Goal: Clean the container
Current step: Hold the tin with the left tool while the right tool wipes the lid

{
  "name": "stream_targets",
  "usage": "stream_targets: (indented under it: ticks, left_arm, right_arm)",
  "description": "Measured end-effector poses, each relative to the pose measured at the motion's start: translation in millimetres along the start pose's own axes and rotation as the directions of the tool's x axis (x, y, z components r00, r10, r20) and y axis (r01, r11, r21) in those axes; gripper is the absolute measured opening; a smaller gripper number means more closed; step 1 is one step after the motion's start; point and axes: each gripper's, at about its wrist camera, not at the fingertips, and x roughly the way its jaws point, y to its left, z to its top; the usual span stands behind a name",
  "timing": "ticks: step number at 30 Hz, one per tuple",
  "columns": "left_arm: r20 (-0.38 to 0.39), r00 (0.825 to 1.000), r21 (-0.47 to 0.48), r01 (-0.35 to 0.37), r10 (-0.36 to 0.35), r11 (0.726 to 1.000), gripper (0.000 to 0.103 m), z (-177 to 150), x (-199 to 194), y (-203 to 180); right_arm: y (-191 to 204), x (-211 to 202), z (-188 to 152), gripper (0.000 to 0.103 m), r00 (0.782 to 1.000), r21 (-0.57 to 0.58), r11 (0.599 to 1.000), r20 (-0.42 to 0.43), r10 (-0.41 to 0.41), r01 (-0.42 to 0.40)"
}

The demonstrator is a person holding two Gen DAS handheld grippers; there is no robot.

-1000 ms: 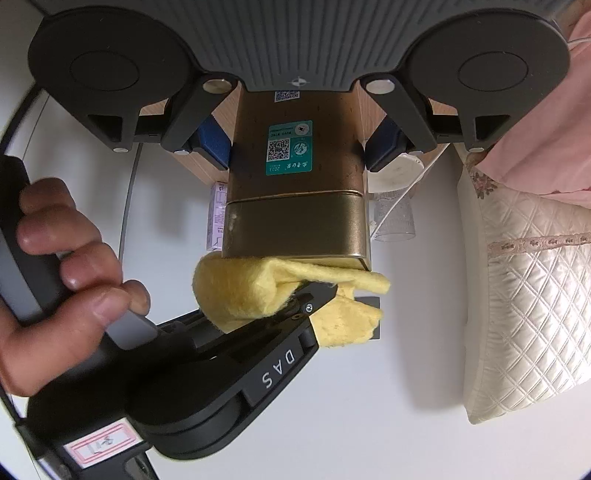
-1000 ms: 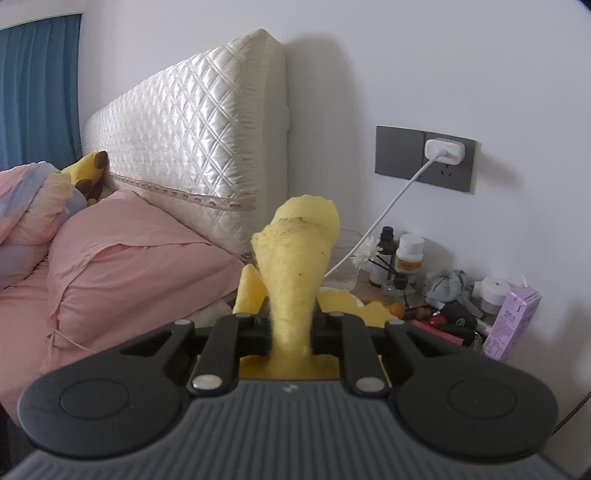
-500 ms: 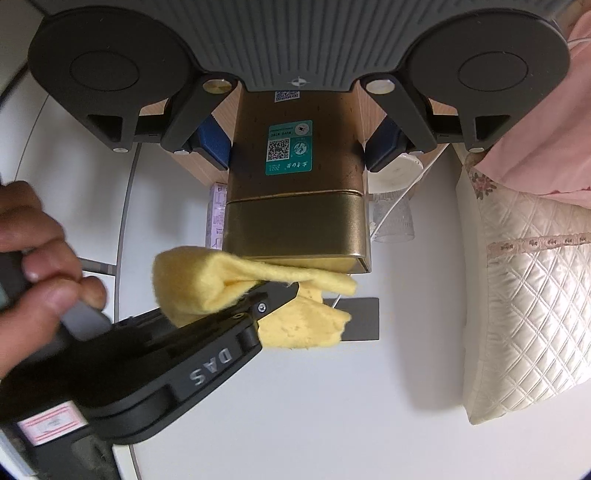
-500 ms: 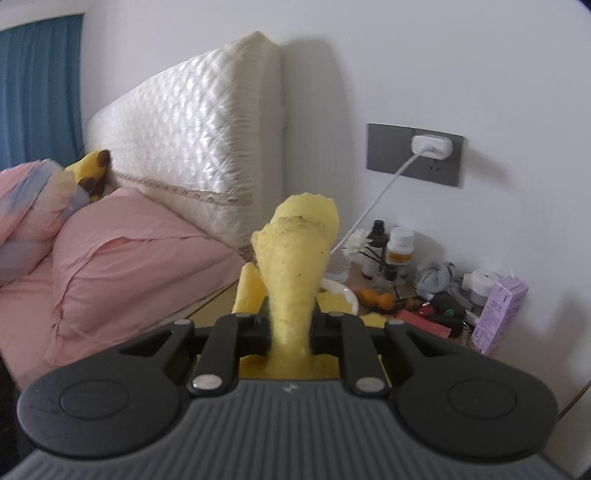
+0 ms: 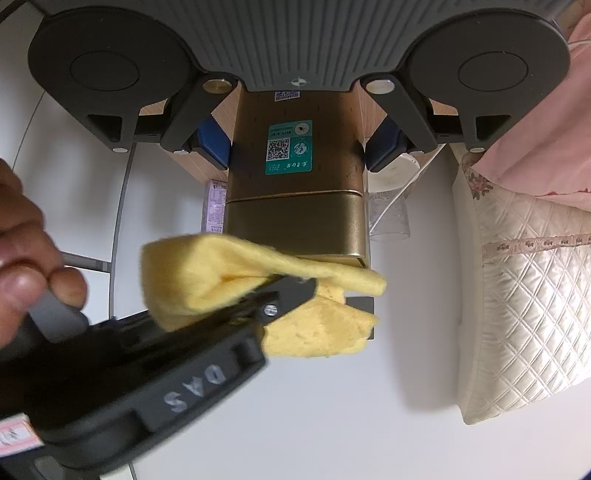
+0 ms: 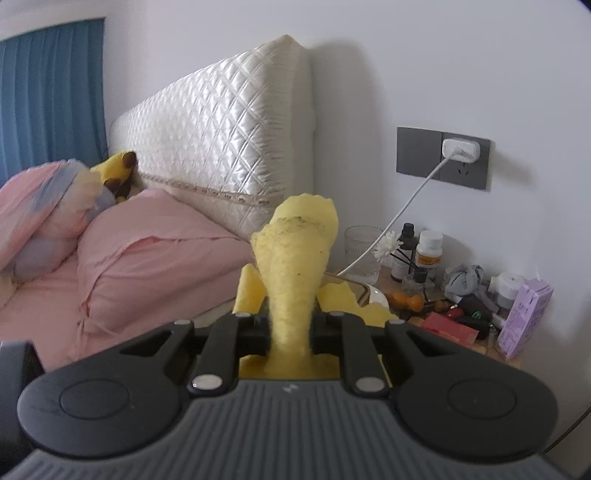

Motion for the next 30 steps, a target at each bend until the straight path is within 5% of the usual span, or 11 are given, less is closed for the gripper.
stream_targets:
  ticks: [6, 17, 30]
  left_arm:
    - [0.000, 1.000, 0.006, -0.001, 0.001, 1.000, 0.082, 0, 1, -1]
    - [-0.001, 1.000, -0.002, 0.007, -0.007, 1.000, 0.082, 1, 4, 4]
    - [-0.002, 1.000, 0.013, 0.030, -0.030, 0.999, 0.082, -8, -4, 15]
  right_arm:
    - [-9, 11, 4, 0.018, 0.998, 0.007, 0.998, 0.019, -0.060, 0.059]
    - [3, 15, 2, 0.018, 0.999, 0.045, 0.998, 0.029, 0.046, -0.047]
    - [-12, 15, 1, 0.018, 0.998, 0.063, 0.998, 0.052, -0.028, 0.025]
